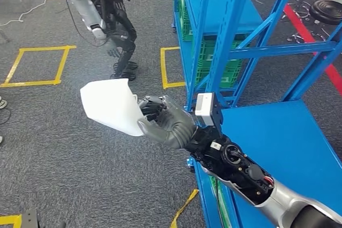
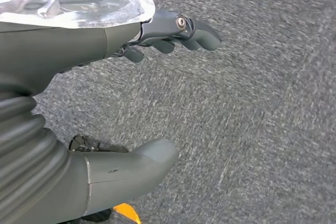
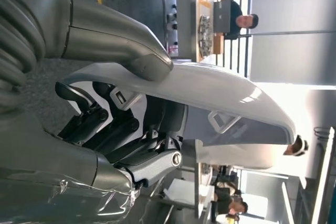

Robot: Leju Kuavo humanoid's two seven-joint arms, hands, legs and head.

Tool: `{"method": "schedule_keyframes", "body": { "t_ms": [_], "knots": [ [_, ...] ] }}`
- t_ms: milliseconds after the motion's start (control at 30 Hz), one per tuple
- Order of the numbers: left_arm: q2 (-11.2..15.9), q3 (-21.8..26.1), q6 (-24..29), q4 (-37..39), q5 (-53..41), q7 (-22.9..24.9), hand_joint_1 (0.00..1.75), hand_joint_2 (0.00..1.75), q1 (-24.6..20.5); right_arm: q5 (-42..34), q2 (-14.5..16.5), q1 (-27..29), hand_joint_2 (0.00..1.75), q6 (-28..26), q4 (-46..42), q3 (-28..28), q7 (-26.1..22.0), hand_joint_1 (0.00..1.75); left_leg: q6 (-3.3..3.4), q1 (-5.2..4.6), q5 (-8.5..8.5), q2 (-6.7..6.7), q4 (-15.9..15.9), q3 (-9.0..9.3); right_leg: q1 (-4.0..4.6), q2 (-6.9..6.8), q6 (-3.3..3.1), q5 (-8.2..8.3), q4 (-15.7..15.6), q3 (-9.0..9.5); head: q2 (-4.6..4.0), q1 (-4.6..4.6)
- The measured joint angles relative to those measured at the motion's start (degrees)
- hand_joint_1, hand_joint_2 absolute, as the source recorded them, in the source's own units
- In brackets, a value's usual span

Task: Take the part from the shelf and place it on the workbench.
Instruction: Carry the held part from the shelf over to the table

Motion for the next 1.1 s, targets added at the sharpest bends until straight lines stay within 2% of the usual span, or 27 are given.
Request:
{"method": "schedule_keyframes", "body": {
  "t_ms": [33, 67, 100, 167, 200, 233, 267, 300, 367, 400, 433, 500, 567, 633, 667, 733, 767, 800, 833, 867, 933, 967, 1000, 1067, 1100],
  "knots": [
    [0.01, 0.00, -0.11, 0.00, 0.07, 0.02, 0.00, 1.75, 0.05, -0.01, 0.00, -0.04, 1.75, 0.01, 0.08, -0.01, -0.04, 1.75, 0.29, 0.07, 0.03, -0.48, -0.07, 0.08, -0.16, 0.31, 0.32, -0.57, 0.52, -0.14, -0.01, 0.08],
    [0.02, 0.00, -0.21, 0.00, 0.08, 0.03, 0.00, 1.75, 0.08, -0.01, 0.00, -0.08, 1.75, 0.02, 0.14, -0.03, -0.07, 1.75, 0.58, 0.19, 0.07, -0.94, -0.15, 0.19, -0.31, 1.17, 0.59, -1.66, 2.07, -0.75, -0.01, 0.18],
    [0.04, 0.00, -0.27, 0.00, 0.08, 0.04, 0.00, 1.75, 0.08, -0.01, 0.00, -0.11, 1.75, 0.02, 0.19, -0.04, -0.10, 1.75, 0.82, 0.29, 0.10, -1.36, -0.20, 0.30, -0.44, 2.38, 0.83, -3.35, 5.05, -2.08, -0.01, 0.35],
    [0.04, 0.00, -0.24, 0.00, 0.03, 0.10, 0.00, 1.75, 0.04, -0.01, 0.00, -0.04, 1.75, -0.01, 0.28, -0.05, -0.13, 1.75, 1.12, 0.27, 0.04, -2.28, -0.17, 0.34, -0.53, 4.48, 1.03, -7.04, 13.55, -6.00, 0.00, 0.68],
    [0.02, 0.00, -0.07, 0.00, 0.01, 0.15, 0.00, 1.75, 0.02, -0.01, 0.00, 0.08, 1.75, -0.05, 0.36, -0.05, -0.13, 1.75, 1.20, 0.21, 0.01, -2.84, -0.15, 0.37, -0.52, 4.84, 1.03, -7.96, 16.90, -7.71, 0.00, 0.76],
    [-0.01, 0.00, 0.24, 0.00, -0.02, 0.20, 0.00, 1.75, 0.01, -0.01, -0.01, 0.22, 1.75, -0.11, 0.45, -0.05, -0.13, 1.75, 1.23, 0.16, -0.02, -3.46, -0.13, 0.43, -0.52, 5.00, 0.94, -7.69, 18.12, -8.52, 0.00, 0.81],
    [-0.04, 0.00, 0.75, 0.00, -0.07, 0.23, 0.00, 1.75, 0.01, -0.01, -0.01, 0.33, 1.75, -0.22, 0.52, -0.05, -0.13, 1.75, 1.23, 0.12, -0.05, -4.14, -0.12, 0.53, -0.52, 5.16, 0.77, -6.28, 16.97, -8.24, 0.00, 0.86],
    [-0.11, 0.00, 1.36, 0.00, -0.16, 0.23, 0.00, 1.75, 0.00, -0.01, -0.02, 0.38, 1.75, -0.31, 0.56, -0.06, -0.13, 1.75, 1.20, 0.11, -0.10, -4.80, -0.10, 0.66, -0.52, 5.51, 0.55, -4.03, 13.73, -6.99, 0.00, 0.91],
    [-0.36, 0.00, 2.89, 0.00, -0.56, 0.21, 0.00, 1.75, -0.09, -0.01, -0.02, 0.33, 1.75, -0.50, 0.55, -0.08, -0.13, 1.75, 0.96, 0.10, -0.21, -5.97, -0.01, 0.70, -0.61, 7.69, 0.06, -0.10, 5.71, -3.70, 0.00, 0.98],
    [-0.48, 0.00, 3.61, 0.00, -0.85, 0.20, 0.00, 1.75, -0.18, -0.01, -0.02, 0.29, 1.75, -0.54, 0.54, -0.08, -0.14, 1.75, 0.73, 0.13, -0.20, -6.53, 0.11, 0.47, -0.63, 8.65, -0.10, 0.70, 2.98, -2.44, 0.00, 0.96],
    [-0.56, 0.00, 4.22, 0.00, -1.19, 0.20, 0.00, 1.75, -0.26, -0.01, -0.02, 0.31, 1.75, -0.61, 0.54, -0.08, -0.15, 1.75, 0.45, 0.20, -0.12, -7.06, 0.20, 0.15, -0.61, 9.25, -0.22, 0.79, 1.62, -1.82, 0.00, 0.86],
    [-0.57, 0.00, 4.77, 0.00, -1.91, 0.21, 0.00, 1.75, -0.32, -0.01, -0.04, 0.41, 1.75, -0.75, 0.56, -0.10, -0.15, 1.75, -0.21, 0.37, 0.12, -8.20, 0.24, -0.36, -0.58, 8.54, -0.52, 0.64, 0.95, -1.39, 0.00, 0.73],
    [-0.60, 0.00, 4.77, 0.02, -2.57, 0.21, 0.00, 1.75, -0.30, -0.01, -0.07, 0.38, 1.75, -0.96, 0.57, -0.13, -0.19, 1.75, -0.74, 0.27, -0.90, -7.06, 1.70, -1.15, -0.68, 7.45, -1.09, 0.93, 0.46, -1.06, 0.00, 0.46],
    [-0.61, 0.00, 4.74, 0.04, -2.98, 0.20, 0.00, 1.75, -0.46, -0.01, -0.07, 0.30, 1.75, -1.19, 0.56, -0.17, -0.30, 1.75, -1.04, 0.11, -3.33, -4.49, 5.90, -3.11, -0.66, 6.52, -1.56, 1.09, 0.12, -0.78, 0.00, -0.02],
    [-0.57, 0.00, 4.74, 0.04, -3.09, 0.20, 0.00, 1.75, -0.58, -0.01, -0.07, 0.37, 1.75, -1.39, 0.56, -0.21, -0.35, 1.75, -1.13, 0.09, -4.84, -3.61, 9.17, -4.69, -0.58, 6.11, -1.66, 1.08, 0.11, -0.77, 0.00, -0.23],
    [-0.61, 0.00, 4.83, 0.04, -3.27, 0.22, 0.00, 1.75, -0.61, -0.06, -0.07, 0.65, 1.75, -1.75, 0.66, -0.31, -0.42, 1.75, -1.22, 0.10, -7.02, -2.72, 15.54, -7.93, -0.41, 5.16, -1.79, 1.01, 0.12, -0.81, 0.00, -0.29],
    [-0.65, 0.00, 4.93, 0.04, -3.35, 0.23, 0.00, 1.75, -0.56, -0.09, -0.07, 0.80, 1.75, -1.95, 0.73, -0.38, -0.47, 1.75, -1.21, 0.11, -7.26, -2.42, 17.45, -8.97, -0.36, 4.59, -1.83, 0.97, 0.12, -0.81, 0.00, -0.28],
    [-0.68, 0.00, 5.05, 0.04, -3.39, 0.23, 0.00, 1.75, -0.51, -0.14, -0.07, 0.89, 1.75, -2.07, 0.80, -0.44, -0.51, 1.75, -1.13, 0.10, -6.38, -2.25, 16.93, -8.78, -0.33, 4.09, -1.85, 0.92, 0.12, -0.78, 0.00, -0.29],
    [-0.67, 0.00, 5.14, 0.04, -3.41, 0.24, 0.00, 1.75, -0.48, -0.17, -0.07, 0.94, 1.75, -2.16, 0.84, -0.50, -0.57, 1.75, -0.97, 0.07, -4.61, -2.02, 14.05, -7.32, -0.32, 3.63, -1.81, 0.87, 0.12, -0.70, 0.00, -0.30],
    [-0.63, 0.00, 5.20, 0.04, -3.43, 0.24, 0.00, 1.75, -0.50, -0.18, -0.07, 0.94, 1.75, -2.23, 0.87, -0.54, -0.61, 1.75, -0.72, -0.01, -2.47, -1.43, 9.65, -5.00, -0.31, 3.21, -1.73, 0.80, 0.12, -0.57, 0.00, -0.30],
    [-0.55, 0.00, 5.25, 0.04, -3.50, 0.23, 0.00, 1.75, -0.70, -0.19, -0.07, 0.92, 1.75, -2.27, 0.88, -0.66, -0.70, 1.75, -0.06, -0.51, 0.05, 0.25, 2.05, -1.03, -0.06, 2.53, -1.37, 0.57, 0.19, -0.42, 0.00, -0.33],
    [-0.54, 0.00, 5.27, 0.04, -3.52, 0.23, 0.00, 1.75, -0.79, -0.19, -0.07, 0.91, 1.75, -2.28, 0.88, -0.72, -0.72, 1.75, 0.22, -0.76, 0.40, 0.71, 0.30, -0.17, 0.05, 2.22, -1.16, 0.47, 0.21, -0.38, 0.00, -0.30],
    [-0.52, 0.00, 5.30, 0.04, -3.55, 0.22, 0.00, 1.75, -0.83, -0.20, -0.07, 0.91, 1.75, -2.30, 0.88, -0.78, -0.74, 1.75, 0.44, -0.98, 0.29, 0.67, -0.17, -0.03, 0.14, 1.91, -0.94, 0.38, 0.21, -0.35, 0.00, -0.26],
    [-0.52, 0.00, 5.36, 0.04, -3.55, 0.22, 0.00, 1.75, -0.77, -0.22, -0.07, 0.92, 1.75, -2.35, 0.88, -0.87, -0.76, 1.75, 0.88, -0.80, 0.48, -0.29, -0.29, -0.03, 0.09, 1.51, -0.39, 0.04, 0.32, -0.34, 0.00, -0.16],
    [-0.52, 0.00, 5.38, 0.04, -3.55, 0.22, 0.00, 1.75, -0.75, -0.22, -0.07, 0.92, 1.75, -2.37, 0.88, -0.92, -0.77, 1.75, 1.15, -0.62, 0.54, -0.66, -0.40, 0.07, 0.02, 1.94, -0.07, -0.69, 1.13, -0.66, 0.00, -0.10]
  ]
}}
